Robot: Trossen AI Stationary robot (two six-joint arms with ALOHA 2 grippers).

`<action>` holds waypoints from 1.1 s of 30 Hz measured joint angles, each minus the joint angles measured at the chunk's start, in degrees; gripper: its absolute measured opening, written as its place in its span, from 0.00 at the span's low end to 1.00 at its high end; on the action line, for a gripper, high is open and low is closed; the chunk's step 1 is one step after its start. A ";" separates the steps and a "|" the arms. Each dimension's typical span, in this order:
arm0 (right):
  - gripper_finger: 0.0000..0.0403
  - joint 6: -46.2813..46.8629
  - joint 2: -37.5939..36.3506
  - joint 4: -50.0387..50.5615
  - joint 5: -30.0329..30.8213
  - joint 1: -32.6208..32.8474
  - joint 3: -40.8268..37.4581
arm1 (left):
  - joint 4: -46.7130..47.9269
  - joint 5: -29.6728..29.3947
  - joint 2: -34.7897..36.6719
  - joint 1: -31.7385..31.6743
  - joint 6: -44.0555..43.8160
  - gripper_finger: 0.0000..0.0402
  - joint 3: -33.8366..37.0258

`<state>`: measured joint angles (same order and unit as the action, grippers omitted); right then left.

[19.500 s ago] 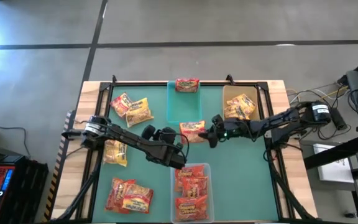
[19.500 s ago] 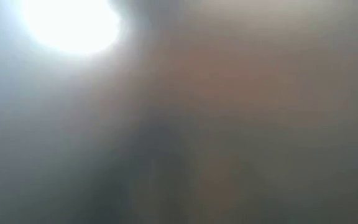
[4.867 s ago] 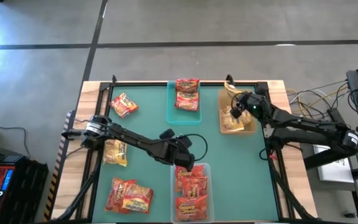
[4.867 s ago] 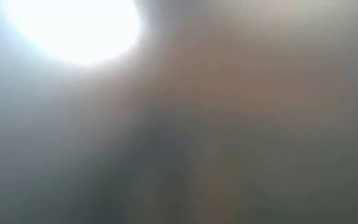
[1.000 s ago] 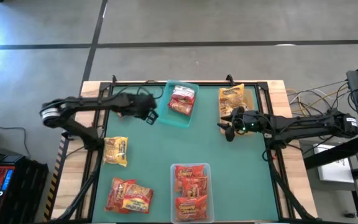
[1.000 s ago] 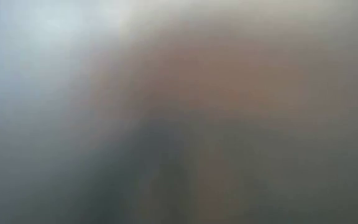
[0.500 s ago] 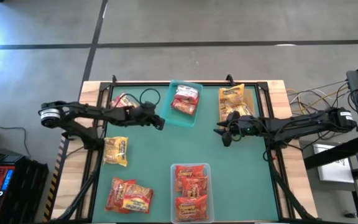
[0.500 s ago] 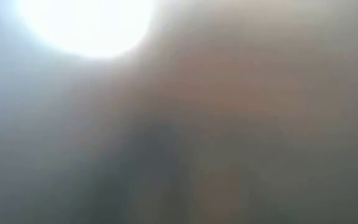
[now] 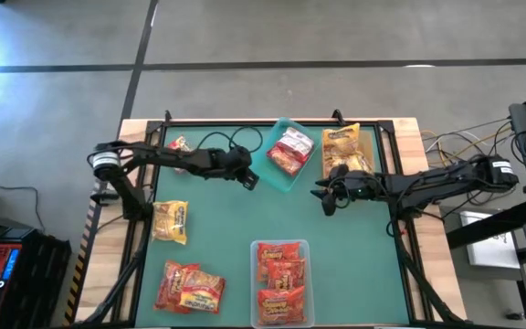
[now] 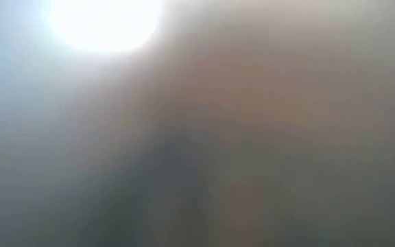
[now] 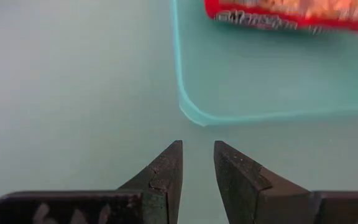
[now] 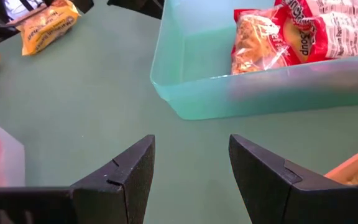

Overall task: Sort Maruchan noodles
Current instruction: Put the top red noodle pack into the transparent green bin

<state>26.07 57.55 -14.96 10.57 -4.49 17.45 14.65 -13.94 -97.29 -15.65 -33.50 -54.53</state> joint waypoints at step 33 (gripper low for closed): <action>0.48 -13.96 24.44 15.38 25.20 -3.74 21.28 | -0.53 -7.75 -2.61 3.93 -0.02 0.19 -2.57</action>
<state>12.11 81.99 0.42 35.77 -8.23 38.74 14.11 -21.69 -99.90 -11.71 -33.52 -57.10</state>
